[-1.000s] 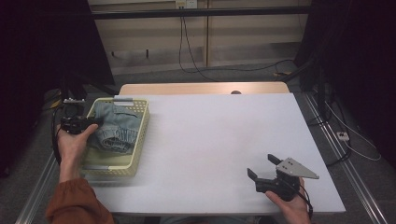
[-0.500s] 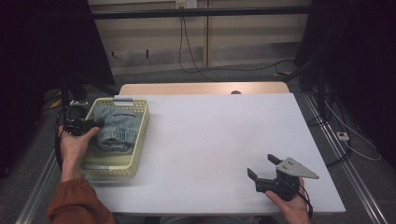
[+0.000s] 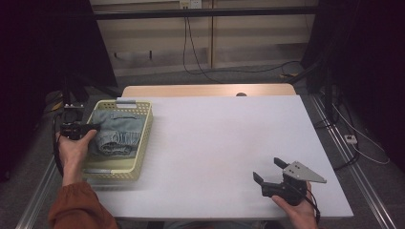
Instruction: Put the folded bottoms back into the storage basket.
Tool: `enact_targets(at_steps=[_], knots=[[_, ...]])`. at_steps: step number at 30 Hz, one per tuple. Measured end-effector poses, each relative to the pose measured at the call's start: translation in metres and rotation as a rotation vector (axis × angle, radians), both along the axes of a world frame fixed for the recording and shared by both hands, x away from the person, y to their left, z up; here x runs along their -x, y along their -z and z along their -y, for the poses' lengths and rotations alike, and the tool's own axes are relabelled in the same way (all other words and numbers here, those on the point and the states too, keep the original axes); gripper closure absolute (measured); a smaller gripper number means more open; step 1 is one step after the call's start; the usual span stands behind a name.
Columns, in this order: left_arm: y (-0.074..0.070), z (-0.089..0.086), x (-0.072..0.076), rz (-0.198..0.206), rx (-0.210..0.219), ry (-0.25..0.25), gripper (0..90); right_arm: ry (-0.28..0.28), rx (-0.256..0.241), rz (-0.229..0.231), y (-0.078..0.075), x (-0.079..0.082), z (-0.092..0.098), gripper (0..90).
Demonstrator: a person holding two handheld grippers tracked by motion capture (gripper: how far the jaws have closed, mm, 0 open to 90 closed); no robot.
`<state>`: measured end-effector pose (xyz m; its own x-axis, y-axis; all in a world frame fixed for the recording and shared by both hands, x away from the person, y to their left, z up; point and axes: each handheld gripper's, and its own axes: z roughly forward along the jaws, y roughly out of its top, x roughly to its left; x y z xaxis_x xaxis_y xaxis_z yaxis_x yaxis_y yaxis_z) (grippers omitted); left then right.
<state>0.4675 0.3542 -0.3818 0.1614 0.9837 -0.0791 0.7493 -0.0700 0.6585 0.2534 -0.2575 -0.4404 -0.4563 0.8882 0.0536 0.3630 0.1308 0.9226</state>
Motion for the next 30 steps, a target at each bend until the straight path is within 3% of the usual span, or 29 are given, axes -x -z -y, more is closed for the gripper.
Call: enact_targets(at_steps=[3, 5, 13, 18, 30], knots=[[0.000, -0.005, 0.001, 0.005, 0.001, 0.000, 72.7, 0.000, 0.002, 0.000, 0.000, 0.000, 0.000, 9.9], [0.001, -0.004, 0.001, 0.016, 0.018, -0.025, 74.3, 0.001, 0.002, -0.001, 0.000, 0.000, 0.001, 9.9], [0.008, 0.006, -0.006, -0.032, -0.068, -0.019, 83.3, -0.003, 0.003, -0.003, 0.000, 0.000, 0.000, 9.9], [0.014, 0.005, -0.009, -0.037, -0.060, -0.006, 83.4, -0.004, 0.002, -0.002, 0.001, 0.000, 0.000, 9.9], [0.022, 0.014, -0.015, -0.077, -0.128, 0.044, 83.3, -0.005, 0.005, -0.002, 0.001, 0.000, 0.000, 9.9]])
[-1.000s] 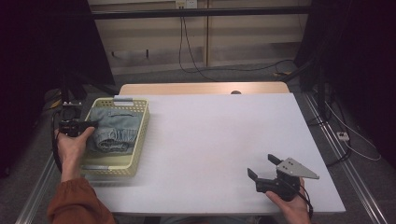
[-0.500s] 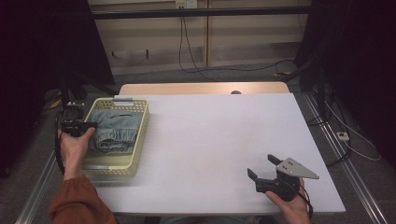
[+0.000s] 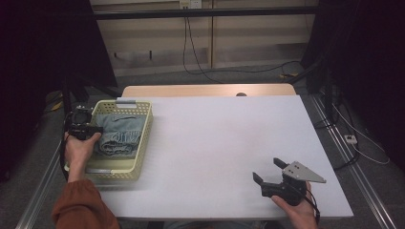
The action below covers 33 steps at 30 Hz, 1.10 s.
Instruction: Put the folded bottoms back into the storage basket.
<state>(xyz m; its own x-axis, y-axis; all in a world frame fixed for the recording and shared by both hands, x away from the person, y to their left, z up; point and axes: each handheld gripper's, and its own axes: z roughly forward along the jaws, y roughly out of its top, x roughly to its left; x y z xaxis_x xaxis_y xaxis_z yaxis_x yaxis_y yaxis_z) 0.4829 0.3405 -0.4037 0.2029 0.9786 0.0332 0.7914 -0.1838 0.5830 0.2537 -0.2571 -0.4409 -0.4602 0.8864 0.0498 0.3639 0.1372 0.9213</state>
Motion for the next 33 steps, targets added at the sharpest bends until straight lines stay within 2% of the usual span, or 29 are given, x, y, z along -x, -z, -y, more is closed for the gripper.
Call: enact_targets(at_steps=[5, 8, 12, 17, 20, 25, 31, 33], knots=[[0.004, 0.004, -0.001, -0.005, -0.040, 0.019, 83.0, -0.002, 0.002, 0.000, 0.000, 0.000, 0.000, 9.9], [0.005, 0.004, -0.001, -0.016, -0.016, 0.012, 81.4, -0.002, 0.001, 0.001, 0.000, 0.000, 0.000, 9.9], [0.007, 0.006, -0.001, -0.012, -0.042, 0.027, 81.0, -0.002, 0.000, 0.000, 0.000, 0.000, 0.000, 9.9], [0.005, 0.003, -0.001, -0.011, -0.014, 0.018, 76.7, -0.003, 0.001, 0.000, 0.000, 0.000, 0.000, 9.9], [0.003, 0.002, 0.000, 0.004, 0.003, 0.001, 75.8, -0.003, -0.002, -0.001, 0.000, 0.000, 0.000, 9.9], [-0.001, 0.000, 0.002, 0.019, 0.028, 0.024, 65.9, -0.001, -0.004, -0.003, 0.000, 0.000, 0.001, 9.9], [-0.007, -0.001, 0.005, 0.058, 0.051, 0.038, 56.9, 0.003, -0.004, -0.004, 0.001, -0.001, 0.002, 9.9], [-0.011, -0.001, 0.007, 0.093, 0.059, 0.053, 52.6, 0.002, -0.001, -0.006, 0.001, -0.001, 0.002, 9.9]])
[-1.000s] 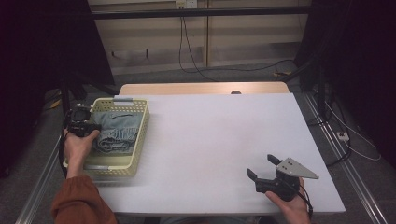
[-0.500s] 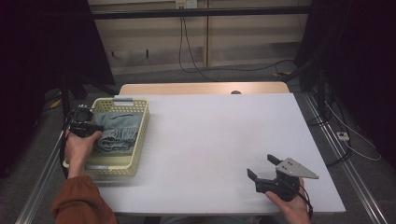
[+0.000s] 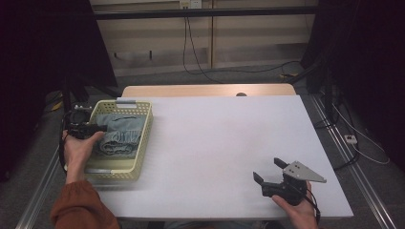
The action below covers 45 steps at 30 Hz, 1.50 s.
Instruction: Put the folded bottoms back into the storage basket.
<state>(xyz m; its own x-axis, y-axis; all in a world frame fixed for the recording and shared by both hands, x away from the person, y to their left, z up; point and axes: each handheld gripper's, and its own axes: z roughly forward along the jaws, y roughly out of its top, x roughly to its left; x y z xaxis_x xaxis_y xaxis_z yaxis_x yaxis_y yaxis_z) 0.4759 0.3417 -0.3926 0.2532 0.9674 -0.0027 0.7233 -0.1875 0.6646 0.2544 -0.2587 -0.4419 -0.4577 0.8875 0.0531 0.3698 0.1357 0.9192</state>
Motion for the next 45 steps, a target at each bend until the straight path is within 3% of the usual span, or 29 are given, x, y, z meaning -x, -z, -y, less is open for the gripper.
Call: enact_targets(at_steps=[5, 8, 10, 11, 15, 19, 23, 26, 27, 30, 31, 35, 40, 45], knots=[[-0.009, -0.001, 0.003, 0.084, 0.019, 0.018, 37.8, 0.006, -0.007, -0.003, 0.001, 0.000, 0.001, 9.8], [-0.010, -0.001, 0.007, 0.157, 0.021, 0.001, 29.7, 0.009, -0.009, -0.003, 0.001, 0.000, 0.002, 9.8], [-0.011, -0.002, 0.009, 0.179, 0.025, -0.006, 26.9, 0.007, -0.010, 0.000, 0.001, 0.000, 0.003, 9.9], [-0.013, -0.002, 0.010, 0.186, 0.020, -0.015, 20.5, 0.007, -0.012, 0.000, 0.001, 0.000, 0.003, 9.8], [-0.019, -0.004, 0.014, 0.228, 0.068, -0.002, 15.1, 0.001, -0.012, -0.003, 0.001, -0.001, 0.002, 9.8], [-0.021, -0.001, 0.014, 0.205, 0.076, 0.072, 5.8, 0.004, -0.015, -0.006, 0.001, -0.002, 0.002, 9.8], [-0.022, 0.002, 0.015, 0.210, 0.089, 0.125, 6.0, 0.002, -0.008, -0.003, 0.001, -0.003, 0.002, 9.8], [-0.023, 0.001, 0.019, 0.222, 0.119, 0.122, 6.1, 0.003, -0.006, -0.001, 0.000, -0.003, 0.000, 9.8], [-0.025, 0.000, 0.021, 0.222, 0.130, 0.142, 7.1, 0.002, -0.002, 0.000, 0.000, -0.003, 0.000, 9.8], [-0.029, 0.000, 0.029, 0.257, 0.123, 0.148, 7.8, 0.003, -0.003, -0.003, 0.000, -0.003, -0.001, 9.8], [-0.030, 0.001, 0.030, 0.252, 0.123, 0.152, 7.4, 0.004, -0.003, -0.002, 0.000, -0.003, -0.001, 9.8], [-0.035, 0.006, 0.038, 0.288, 0.128, 0.195, 7.1, 0.008, -0.004, -0.003, 0.000, -0.004, -0.001, 9.8], [-0.039, 0.008, 0.047, 0.328, 0.146, 0.204, 5.4, 0.008, -0.003, 0.000, 0.000, -0.003, -0.001, 9.8], [-0.036, 0.010, 0.053, 0.312, 0.132, 0.246, 4.9, 0.008, -0.004, 0.000, 0.000, -0.003, -0.001, 9.8]])
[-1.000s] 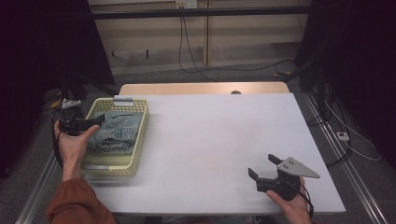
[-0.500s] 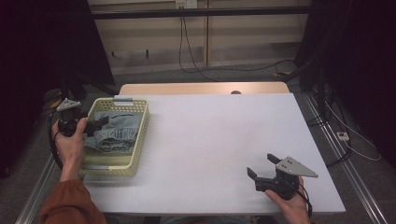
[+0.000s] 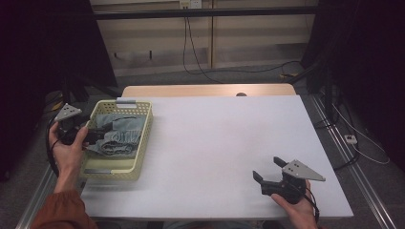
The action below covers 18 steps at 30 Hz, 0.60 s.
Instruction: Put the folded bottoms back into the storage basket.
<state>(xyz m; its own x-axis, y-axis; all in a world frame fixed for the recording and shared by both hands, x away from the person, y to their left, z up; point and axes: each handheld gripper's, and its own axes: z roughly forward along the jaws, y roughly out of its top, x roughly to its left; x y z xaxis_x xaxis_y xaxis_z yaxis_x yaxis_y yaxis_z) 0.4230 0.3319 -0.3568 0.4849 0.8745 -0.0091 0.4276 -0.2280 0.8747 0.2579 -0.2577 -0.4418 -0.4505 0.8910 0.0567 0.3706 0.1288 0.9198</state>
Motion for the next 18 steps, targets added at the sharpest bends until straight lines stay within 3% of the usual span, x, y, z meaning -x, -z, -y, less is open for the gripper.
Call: enact_targets(at_steps=[4, 9, 13, 18], knots=[[0.000, 0.000, 0.007, -0.017, -0.014, -0.010, 5.1, -0.001, 0.001, -0.001, 0.000, 0.000, 0.000, 9.8], [0.000, -0.002, 0.016, -0.034, 0.004, -0.024, 5.5, 0.000, 0.000, -0.001, 0.000, 0.000, 0.000, 9.8], [0.001, -0.004, 0.024, -0.008, 0.028, -0.039, 6.4, -0.001, 0.000, 0.001, 0.000, 0.000, 0.000, 9.8], [0.001, -0.006, 0.033, 0.010, 0.022, -0.044, 6.4, 0.003, -0.004, 0.000, 0.000, 0.000, 0.000, 9.8]])
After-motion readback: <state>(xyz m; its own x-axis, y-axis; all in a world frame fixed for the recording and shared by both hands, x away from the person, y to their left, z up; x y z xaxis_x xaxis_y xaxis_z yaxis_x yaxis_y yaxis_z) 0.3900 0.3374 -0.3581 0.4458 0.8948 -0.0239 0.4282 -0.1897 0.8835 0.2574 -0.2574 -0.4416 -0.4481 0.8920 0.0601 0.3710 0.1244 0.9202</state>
